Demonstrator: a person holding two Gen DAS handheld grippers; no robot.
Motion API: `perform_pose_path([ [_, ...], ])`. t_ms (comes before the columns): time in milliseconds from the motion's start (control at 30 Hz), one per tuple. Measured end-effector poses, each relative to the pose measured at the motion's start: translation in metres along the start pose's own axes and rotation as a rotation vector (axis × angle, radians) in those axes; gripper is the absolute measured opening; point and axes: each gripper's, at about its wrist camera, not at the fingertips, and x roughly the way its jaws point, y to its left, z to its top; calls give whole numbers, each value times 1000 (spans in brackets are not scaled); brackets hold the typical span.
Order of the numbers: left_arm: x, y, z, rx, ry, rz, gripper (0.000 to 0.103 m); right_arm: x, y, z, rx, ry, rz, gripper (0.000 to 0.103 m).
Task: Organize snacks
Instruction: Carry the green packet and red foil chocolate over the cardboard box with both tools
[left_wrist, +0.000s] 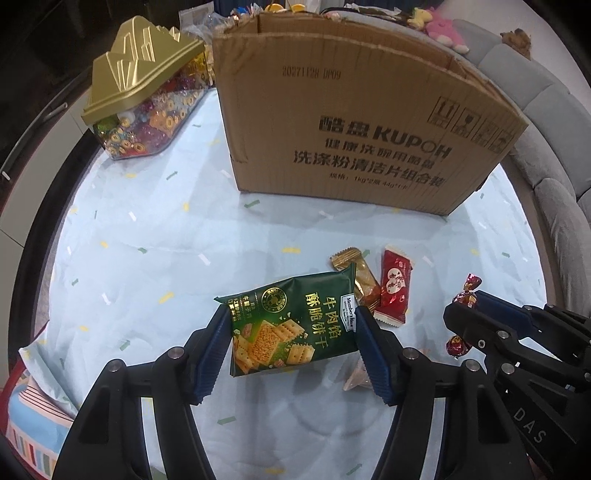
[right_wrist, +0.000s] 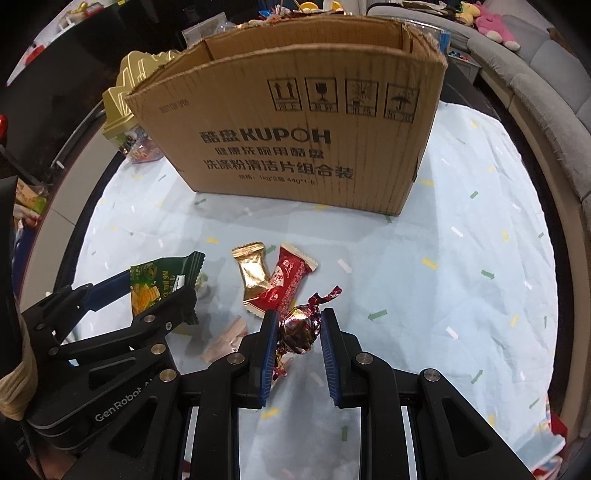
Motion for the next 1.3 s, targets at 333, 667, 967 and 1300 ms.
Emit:
perform_pose_path([
  [333,-33,2,12,-3,-66,-12,65,-28,8,8,-14,-53,-4,25],
  [667,-62,1,29,11,-125,-26,65,-52,13,25,-14,-106,-8,25],
  [967,-82,0,48,17,-173,-33,65,-71,14,40,-15,-149,-8,25],
  [1300,-97,-4,70,32,-223,-33,65,-87,12,64,-9,-194,-12,25],
])
